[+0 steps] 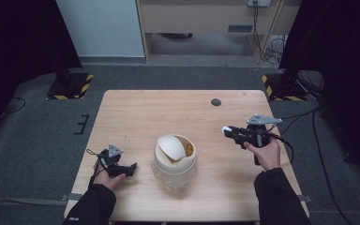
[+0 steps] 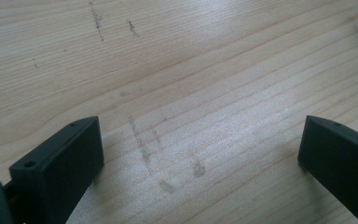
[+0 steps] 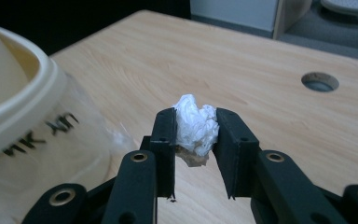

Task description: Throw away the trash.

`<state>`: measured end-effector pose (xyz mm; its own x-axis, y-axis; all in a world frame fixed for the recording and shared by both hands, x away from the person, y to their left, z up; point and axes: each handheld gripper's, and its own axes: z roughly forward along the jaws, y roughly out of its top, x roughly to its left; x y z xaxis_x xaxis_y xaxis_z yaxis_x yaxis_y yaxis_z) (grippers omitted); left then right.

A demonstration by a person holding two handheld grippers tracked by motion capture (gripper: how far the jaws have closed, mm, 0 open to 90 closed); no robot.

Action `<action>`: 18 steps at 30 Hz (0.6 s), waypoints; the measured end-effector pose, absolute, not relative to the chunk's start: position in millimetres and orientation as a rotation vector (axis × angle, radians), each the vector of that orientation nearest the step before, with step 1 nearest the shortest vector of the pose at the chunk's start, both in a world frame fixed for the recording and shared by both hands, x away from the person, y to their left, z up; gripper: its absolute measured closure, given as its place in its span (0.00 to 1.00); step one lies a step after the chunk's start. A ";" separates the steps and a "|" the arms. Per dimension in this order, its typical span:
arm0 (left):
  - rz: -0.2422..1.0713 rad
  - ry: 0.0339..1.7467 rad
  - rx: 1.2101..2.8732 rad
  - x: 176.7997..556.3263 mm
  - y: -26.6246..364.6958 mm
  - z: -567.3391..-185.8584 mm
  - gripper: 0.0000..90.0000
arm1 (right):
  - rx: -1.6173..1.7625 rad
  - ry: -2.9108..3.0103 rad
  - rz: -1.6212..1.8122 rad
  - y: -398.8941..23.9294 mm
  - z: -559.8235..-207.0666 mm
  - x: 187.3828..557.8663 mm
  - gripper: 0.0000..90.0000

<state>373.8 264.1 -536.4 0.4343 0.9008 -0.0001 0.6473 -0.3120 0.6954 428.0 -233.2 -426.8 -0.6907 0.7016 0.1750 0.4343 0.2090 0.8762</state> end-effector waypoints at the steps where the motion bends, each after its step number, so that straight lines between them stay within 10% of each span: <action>1: 0.525 1.297 2.066 373.8 264.1 -536.4 0.00 | 1.076 2.225 1.475 -233.2 -426.8 428.0 0.77; 18: 0.523 1.293 2.067 373.7 263.9 -536.4 0.00 | 0.947 2.130 1.682 -227.7 -386.8 415.8 0.77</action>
<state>373.7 263.9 -536.4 0.4376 0.8992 -0.0001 0.6461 -0.3144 0.6955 415.8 -227.7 -386.8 -0.7512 0.6340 0.1836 0.3254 0.1137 0.9387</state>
